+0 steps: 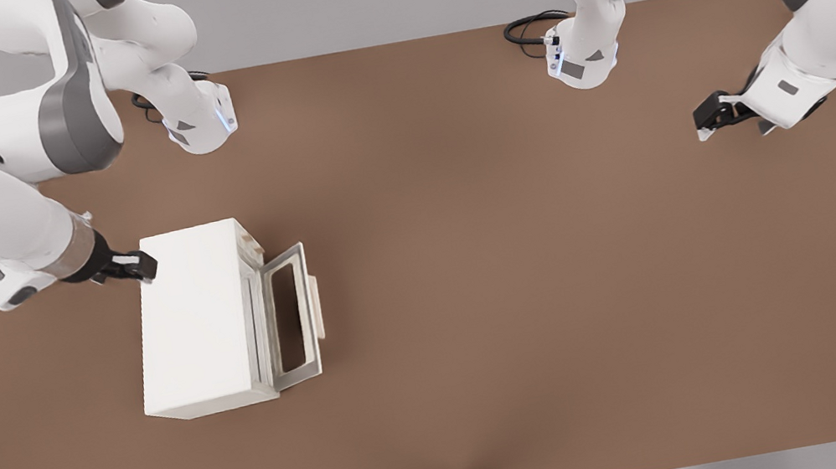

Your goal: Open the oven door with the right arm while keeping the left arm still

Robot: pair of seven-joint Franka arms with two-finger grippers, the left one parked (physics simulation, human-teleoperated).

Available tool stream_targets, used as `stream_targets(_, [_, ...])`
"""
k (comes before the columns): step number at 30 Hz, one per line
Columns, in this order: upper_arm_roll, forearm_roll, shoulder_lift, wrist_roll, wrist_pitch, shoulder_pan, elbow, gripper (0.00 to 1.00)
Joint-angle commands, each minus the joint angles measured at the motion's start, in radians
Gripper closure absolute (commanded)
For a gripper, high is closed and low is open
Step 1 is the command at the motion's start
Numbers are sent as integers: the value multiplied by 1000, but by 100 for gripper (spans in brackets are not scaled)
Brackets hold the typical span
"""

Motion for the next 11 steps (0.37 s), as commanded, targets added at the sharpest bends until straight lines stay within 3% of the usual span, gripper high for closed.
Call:
stream_targets(1, [-3, 34, -3, -291, -14, -7, 9, 0])
stream_targets(11, [-1, 28, -6, -291, -17, -16, 8, 0])
